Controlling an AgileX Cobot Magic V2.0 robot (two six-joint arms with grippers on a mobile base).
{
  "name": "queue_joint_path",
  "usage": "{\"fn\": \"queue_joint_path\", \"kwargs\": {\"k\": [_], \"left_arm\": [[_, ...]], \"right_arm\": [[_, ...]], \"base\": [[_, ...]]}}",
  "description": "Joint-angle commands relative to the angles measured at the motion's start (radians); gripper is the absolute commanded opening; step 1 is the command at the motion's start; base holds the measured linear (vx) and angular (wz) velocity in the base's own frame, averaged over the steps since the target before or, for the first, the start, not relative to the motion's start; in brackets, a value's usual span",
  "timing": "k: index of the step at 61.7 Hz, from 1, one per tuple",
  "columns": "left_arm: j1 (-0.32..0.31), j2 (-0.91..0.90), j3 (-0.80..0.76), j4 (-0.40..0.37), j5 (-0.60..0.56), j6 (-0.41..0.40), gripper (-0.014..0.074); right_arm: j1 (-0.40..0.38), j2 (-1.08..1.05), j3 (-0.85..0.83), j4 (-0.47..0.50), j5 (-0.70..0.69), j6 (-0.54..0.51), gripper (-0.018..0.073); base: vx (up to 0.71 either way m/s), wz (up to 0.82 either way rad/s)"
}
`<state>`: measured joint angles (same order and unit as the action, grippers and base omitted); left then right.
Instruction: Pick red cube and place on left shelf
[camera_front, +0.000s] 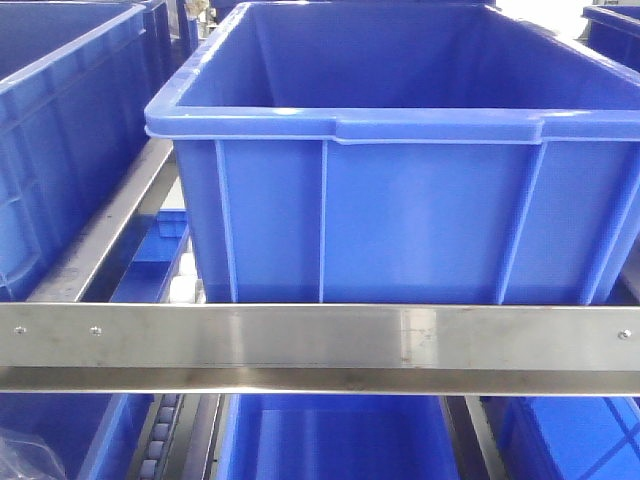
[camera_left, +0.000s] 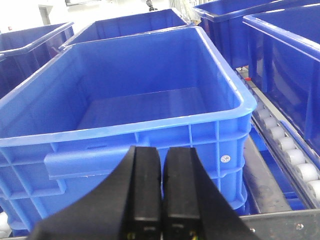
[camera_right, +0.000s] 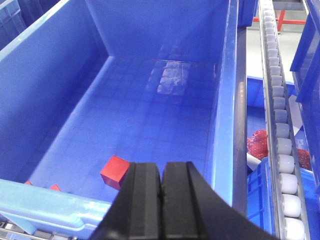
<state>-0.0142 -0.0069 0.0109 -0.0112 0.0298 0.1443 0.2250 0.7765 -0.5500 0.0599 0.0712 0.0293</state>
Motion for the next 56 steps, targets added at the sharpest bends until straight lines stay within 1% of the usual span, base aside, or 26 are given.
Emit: {"fn": "queue_joint_path", "kwargs": {"k": [1, 7, 12, 20, 25, 37, 48, 56], "left_arm": [[-0.007, 0.000, 0.022, -0.005, -0.090, 0.001, 0.0106], [-0.007, 0.000, 0.022, -0.005, -0.090, 0.001, 0.0106], [-0.007, 0.000, 0.022, -0.005, -0.090, 0.001, 0.0106], [-0.007, 0.000, 0.022, -0.005, -0.090, 0.001, 0.0106], [-0.007, 0.000, 0.022, -0.005, -0.090, 0.001, 0.0106], [-0.007, 0.000, 0.022, -0.005, -0.090, 0.001, 0.0106], [-0.007, 0.000, 0.022, -0.005, -0.090, 0.001, 0.0106], [-0.007, 0.000, 0.022, -0.005, -0.090, 0.001, 0.0106]], "right_arm": [[-0.008, -0.016, -0.030, -0.021, -0.071, -0.006, 0.0058], [-0.028, -0.043, -0.030, -0.036, -0.052, -0.006, 0.0058], [-0.061, -0.083, -0.015, -0.036, -0.019, -0.006, 0.0058], [-0.135, -0.191, 0.079, -0.036, -0.020, -0.006, 0.0058], [-0.164, -0.276, 0.165, -0.036, -0.055, -0.006, 0.0058], [-0.190, -0.502, 0.359, -0.036, -0.134, -0.006, 0.0058], [-0.193, -0.670, 0.499, -0.036, -0.137, -0.006, 0.0058], [-0.193, -0.775, 0.556, -0.036, -0.120, -0.006, 0.0058]], "base": [[0.00, 0.00], [-0.01, -0.08], [-0.01, -0.05], [0.03, 0.15], [0.00, 0.03], [0.00, 0.00], [0.00, 0.00], [0.00, 0.00]]}}
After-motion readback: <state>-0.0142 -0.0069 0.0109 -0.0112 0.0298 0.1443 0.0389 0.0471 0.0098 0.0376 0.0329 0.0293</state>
